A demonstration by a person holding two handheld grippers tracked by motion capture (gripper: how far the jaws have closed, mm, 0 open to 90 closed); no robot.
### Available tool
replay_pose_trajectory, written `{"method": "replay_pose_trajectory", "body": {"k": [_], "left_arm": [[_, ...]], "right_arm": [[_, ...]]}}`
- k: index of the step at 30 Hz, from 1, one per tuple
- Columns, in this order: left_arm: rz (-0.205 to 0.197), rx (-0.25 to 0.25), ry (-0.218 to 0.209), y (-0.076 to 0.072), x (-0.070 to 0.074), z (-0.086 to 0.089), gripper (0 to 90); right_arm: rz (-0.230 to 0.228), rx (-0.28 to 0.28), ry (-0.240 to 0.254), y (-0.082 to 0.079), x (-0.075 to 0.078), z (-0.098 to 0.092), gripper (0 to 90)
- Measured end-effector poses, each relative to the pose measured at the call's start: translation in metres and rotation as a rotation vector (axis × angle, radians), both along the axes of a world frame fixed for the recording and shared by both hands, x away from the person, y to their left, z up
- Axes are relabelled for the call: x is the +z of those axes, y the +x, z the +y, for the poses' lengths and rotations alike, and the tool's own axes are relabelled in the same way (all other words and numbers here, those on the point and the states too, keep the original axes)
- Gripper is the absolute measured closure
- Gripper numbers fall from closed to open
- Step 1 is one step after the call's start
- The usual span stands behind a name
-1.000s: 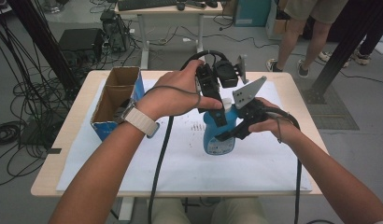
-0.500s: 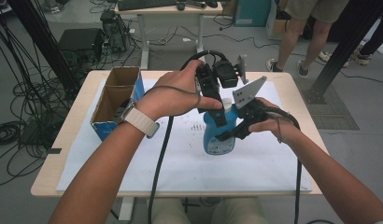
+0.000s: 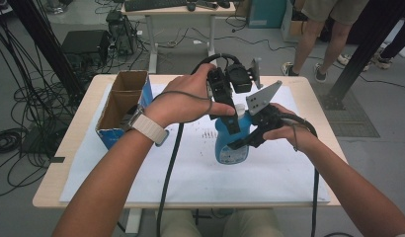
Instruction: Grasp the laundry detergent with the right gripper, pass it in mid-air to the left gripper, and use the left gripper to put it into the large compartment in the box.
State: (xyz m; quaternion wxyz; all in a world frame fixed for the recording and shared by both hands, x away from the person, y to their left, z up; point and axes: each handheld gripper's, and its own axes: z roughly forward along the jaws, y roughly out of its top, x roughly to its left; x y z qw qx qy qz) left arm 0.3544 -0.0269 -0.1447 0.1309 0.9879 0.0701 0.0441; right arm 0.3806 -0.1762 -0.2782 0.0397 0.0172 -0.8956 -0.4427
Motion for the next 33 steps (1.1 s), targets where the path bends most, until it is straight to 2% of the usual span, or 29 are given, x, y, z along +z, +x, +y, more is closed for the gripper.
{"method": "replay_pose_trajectory", "body": {"k": [11,12,14,15,16,19,20,22,24,27,28,29,30,31,33], "left_arm": [[0.003,-0.006,0.000,0.002,-0.004,-0.002,6.9],[0.007,-0.004,-0.002,0.003,-0.005,-0.002,6.9],[0.028,0.025,-0.015,0.002,-0.008,-0.003,6.9],[0.028,0.016,-0.005,0.002,-0.008,-0.003,7.0],[0.017,-0.021,-0.003,0.005,-0.009,-0.004,7.1],[0.025,-0.027,0.002,0.006,-0.011,-0.005,7.2],[0.032,0.003,-0.033,0.004,-0.014,-0.007,7.4],[0.041,-0.006,-0.015,0.005,-0.016,-0.009,7.7],[0.046,0.012,-0.032,0.004,-0.019,-0.009,8.0],[0.055,0.012,-0.027,0.005,-0.022,-0.010,8.2],[0.053,-0.027,0.005,0.009,-0.021,-0.010,8.3],[0.049,-0.037,0.009,0.010,-0.021,-0.011,8.4],[0.052,-0.036,0.009,0.010,-0.023,-0.011,8.6],[0.054,-0.042,0.009,0.011,-0.023,-0.011,9.0],[0.059,-0.041,0.014,0.012,-0.025,-0.012,9.4]], "right_arm": [[-0.009,0.007,0.004,-0.001,0.001,0.000,43.3],[-0.025,0.004,0.002,0.000,0.001,0.000,43.4],[-0.022,0.006,0.004,-0.001,0.001,0.000,43.4],[-0.023,0.006,0.005,-0.001,0.001,0.000,43.4],[-0.020,0.005,0.003,-0.001,0.001,0.000,43.4],[-0.024,0.010,0.006,-0.002,0.002,0.001,43.4],[-0.017,0.005,0.003,-0.003,0.002,0.000,43.4],[-0.002,0.002,-0.004,-0.005,0.004,0.000,43.4],[-0.004,-0.005,-0.006,-0.006,0.004,0.000,43.4],[-0.013,0.004,0.005,-0.006,0.005,0.000,43.4],[-0.015,0.006,0.002,-0.006,0.005,0.000,43.4],[-0.014,0.004,0.000,-0.007,0.005,0.000,43.4],[-0.025,0.006,0.000,-0.006,0.004,0.001,43.4],[-0.010,0.001,-0.003,-0.007,0.005,0.000,43.4],[-0.012,0.004,-0.003,-0.008,0.005,0.000,43.4]]}}
